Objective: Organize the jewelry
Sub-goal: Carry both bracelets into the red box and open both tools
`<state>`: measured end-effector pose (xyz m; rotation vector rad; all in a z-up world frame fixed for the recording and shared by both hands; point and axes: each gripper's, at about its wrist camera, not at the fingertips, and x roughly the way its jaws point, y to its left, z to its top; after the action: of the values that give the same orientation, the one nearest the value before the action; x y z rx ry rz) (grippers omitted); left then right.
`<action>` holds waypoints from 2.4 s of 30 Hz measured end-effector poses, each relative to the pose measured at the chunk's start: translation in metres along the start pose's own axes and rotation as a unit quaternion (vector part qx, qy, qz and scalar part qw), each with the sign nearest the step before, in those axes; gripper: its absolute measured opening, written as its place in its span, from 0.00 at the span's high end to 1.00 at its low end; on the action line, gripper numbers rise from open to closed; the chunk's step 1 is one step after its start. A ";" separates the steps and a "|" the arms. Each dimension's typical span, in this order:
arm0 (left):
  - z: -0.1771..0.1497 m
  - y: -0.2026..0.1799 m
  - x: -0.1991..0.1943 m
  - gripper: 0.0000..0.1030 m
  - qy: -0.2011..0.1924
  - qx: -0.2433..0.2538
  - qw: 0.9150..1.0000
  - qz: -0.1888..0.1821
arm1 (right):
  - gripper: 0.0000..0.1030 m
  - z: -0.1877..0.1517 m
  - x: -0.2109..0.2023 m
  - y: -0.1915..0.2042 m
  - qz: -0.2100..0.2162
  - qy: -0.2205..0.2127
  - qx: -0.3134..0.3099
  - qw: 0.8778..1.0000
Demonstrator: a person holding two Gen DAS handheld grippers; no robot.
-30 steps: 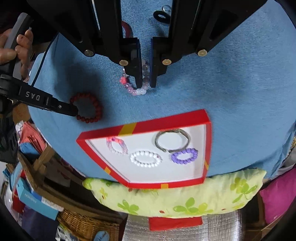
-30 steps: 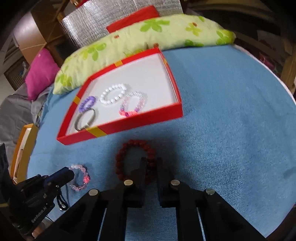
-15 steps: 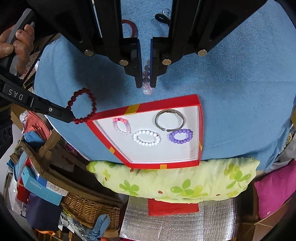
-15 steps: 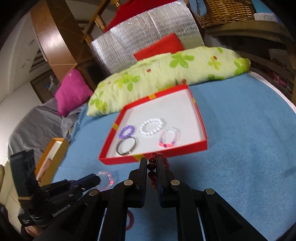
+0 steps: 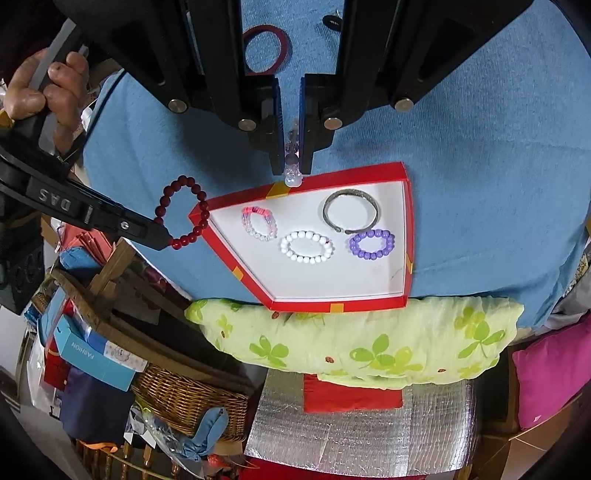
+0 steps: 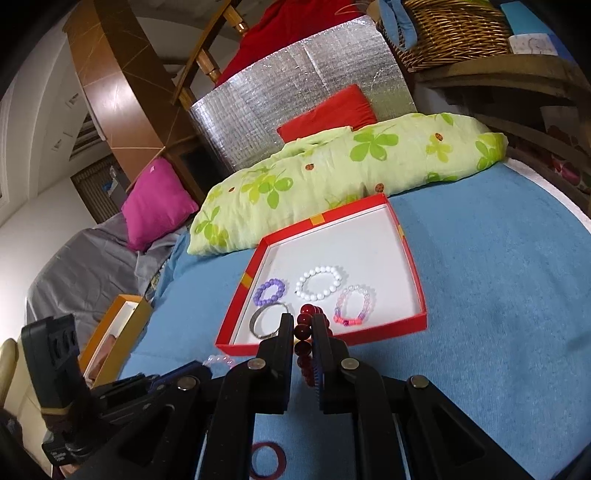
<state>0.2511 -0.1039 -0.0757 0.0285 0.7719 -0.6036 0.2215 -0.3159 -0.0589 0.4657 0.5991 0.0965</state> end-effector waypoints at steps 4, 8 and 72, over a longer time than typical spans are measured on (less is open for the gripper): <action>0.009 0.007 0.000 0.92 -0.004 -0.005 1.000 -0.013 | 0.90 0.013 0.010 -0.006 -0.011 -0.006 0.006 1.000; 0.023 0.010 0.000 0.92 -0.015 0.002 1.000 -0.015 | 0.90 0.028 0.026 -0.020 -0.010 -0.003 0.036 0.999; 0.134 0.071 0.163 0.70 0.056 -0.007 0.996 0.062 | 0.75 0.108 0.182 -0.066 -0.031 0.044 0.157 0.986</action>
<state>0.4658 -0.1585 -0.0999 0.0980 0.8768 -0.4811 0.4290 -0.3777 -0.1052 0.7506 0.7186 -0.0381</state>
